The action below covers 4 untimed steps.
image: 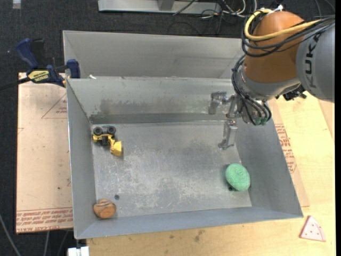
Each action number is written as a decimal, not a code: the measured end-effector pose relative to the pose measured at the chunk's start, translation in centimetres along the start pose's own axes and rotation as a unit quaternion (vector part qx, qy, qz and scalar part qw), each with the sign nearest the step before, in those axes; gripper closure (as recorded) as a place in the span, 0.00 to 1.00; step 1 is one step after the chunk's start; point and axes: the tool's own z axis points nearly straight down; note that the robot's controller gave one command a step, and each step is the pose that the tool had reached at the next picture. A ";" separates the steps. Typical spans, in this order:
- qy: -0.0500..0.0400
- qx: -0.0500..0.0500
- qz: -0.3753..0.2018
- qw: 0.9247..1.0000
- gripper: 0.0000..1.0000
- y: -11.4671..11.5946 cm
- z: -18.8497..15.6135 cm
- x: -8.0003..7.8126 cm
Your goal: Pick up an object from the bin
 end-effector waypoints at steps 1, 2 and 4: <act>-0.002 -0.001 0.029 1.000 0.00 -3.3 2.9 1.2; 0.000 0.000 0.000 1.000 0.00 -5.6 5.9 1.4; 0.000 0.000 -0.185 0.983 0.00 -6.1 9.5 1.4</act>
Offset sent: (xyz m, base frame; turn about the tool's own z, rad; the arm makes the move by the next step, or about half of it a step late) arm -0.0112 -0.0705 -0.0879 -0.1891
